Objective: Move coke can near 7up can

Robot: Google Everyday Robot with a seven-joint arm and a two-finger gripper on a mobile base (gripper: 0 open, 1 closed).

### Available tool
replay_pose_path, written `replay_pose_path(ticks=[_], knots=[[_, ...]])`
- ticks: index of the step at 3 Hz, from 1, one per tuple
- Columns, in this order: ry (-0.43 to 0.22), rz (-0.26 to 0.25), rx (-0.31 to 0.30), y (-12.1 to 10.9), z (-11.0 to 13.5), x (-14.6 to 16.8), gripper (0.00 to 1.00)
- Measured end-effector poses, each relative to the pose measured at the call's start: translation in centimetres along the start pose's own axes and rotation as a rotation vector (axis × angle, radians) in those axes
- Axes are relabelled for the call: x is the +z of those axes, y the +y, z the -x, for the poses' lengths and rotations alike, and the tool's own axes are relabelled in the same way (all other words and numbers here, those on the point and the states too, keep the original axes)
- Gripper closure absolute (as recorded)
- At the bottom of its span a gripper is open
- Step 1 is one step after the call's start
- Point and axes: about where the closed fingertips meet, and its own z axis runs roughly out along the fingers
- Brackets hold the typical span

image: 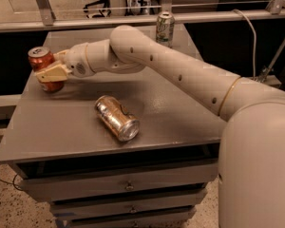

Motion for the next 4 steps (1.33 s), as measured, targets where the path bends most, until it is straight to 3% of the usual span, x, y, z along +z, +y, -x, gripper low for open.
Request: replay_pose_path(ticks=[1, 2, 3, 4], knots=[[0.019, -0.107, -0.001, -1.6, -0.6, -5.5, 1.0], [0.031, -0.263, 0.005, -3.2, -1.3, -13.8, 1.0], [0.032, -0.294, 0.013, -3.7, -1.8, -15.8, 1.0], [0.032, -0.295, 0.013, -3.7, -1.8, -15.8, 1.0]])
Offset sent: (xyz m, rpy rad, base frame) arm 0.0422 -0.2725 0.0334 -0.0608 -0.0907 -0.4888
